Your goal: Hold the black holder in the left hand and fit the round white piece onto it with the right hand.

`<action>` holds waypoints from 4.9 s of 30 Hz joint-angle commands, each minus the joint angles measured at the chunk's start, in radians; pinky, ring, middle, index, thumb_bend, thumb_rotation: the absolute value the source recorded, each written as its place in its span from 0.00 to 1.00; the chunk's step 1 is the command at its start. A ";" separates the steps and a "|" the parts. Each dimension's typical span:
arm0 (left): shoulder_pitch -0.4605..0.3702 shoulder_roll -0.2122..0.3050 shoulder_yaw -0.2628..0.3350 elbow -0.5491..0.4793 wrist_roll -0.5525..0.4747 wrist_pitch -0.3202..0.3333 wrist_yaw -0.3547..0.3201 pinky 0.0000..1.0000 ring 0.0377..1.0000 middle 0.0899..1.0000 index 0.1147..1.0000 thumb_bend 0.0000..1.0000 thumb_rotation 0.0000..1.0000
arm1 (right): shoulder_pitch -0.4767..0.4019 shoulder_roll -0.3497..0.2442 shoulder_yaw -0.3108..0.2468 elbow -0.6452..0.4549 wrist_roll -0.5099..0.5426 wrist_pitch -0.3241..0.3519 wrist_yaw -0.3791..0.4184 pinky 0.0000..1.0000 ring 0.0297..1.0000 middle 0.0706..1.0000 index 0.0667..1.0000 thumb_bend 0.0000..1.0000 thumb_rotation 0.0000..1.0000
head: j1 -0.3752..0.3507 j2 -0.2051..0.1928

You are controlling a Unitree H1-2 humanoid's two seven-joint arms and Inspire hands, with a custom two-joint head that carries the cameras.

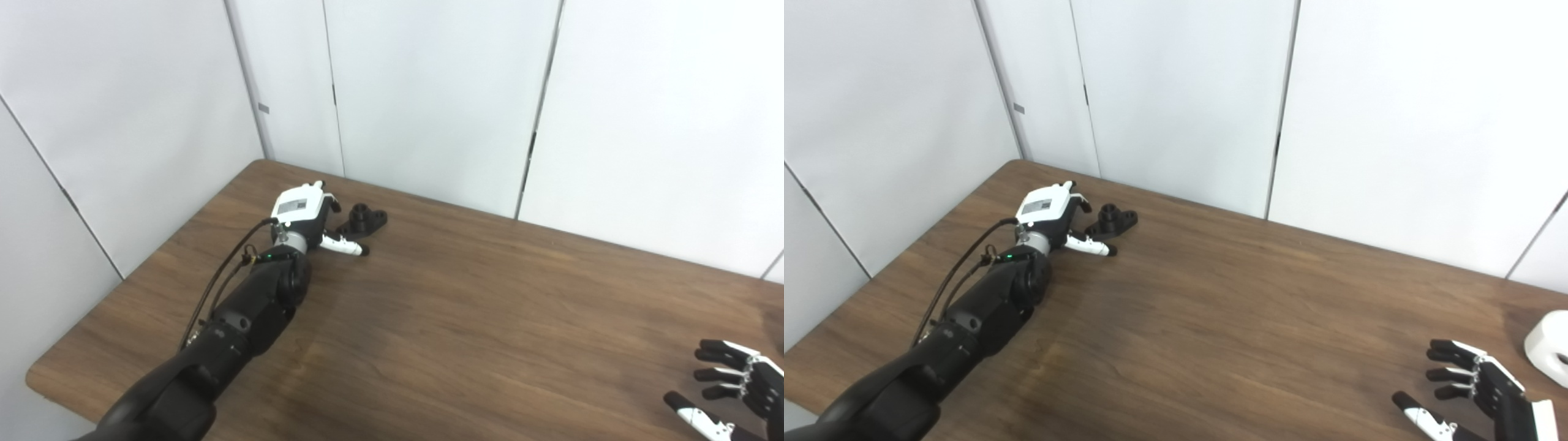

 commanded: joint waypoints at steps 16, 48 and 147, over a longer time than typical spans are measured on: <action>-0.027 -0.013 0.057 0.078 -0.194 -0.151 -0.019 1.00 1.00 0.97 0.58 0.89 0.30 | -0.005 -0.002 -0.006 -0.084 -0.012 0.025 -0.001 0.45 0.55 0.62 0.62 0.54 0.00 | -0.005 0.021; 0.078 -0.044 -0.028 0.022 -0.224 -0.296 -0.019 1.00 1.00 0.93 0.41 0.52 0.07 | -0.025 -0.010 0.000 -0.057 -0.018 0.019 -0.003 0.44 0.54 0.62 0.62 0.53 0.00 | -0.017 0.037; 0.233 -0.013 -0.386 -0.199 -0.137 -0.817 -0.232 1.00 1.00 0.94 0.42 0.52 0.06 | -0.734 -0.482 0.233 0.267 -1.019 0.565 0.968 0.92 1.00 1.00 0.93 1.00 0.40 | -1.112 -0.095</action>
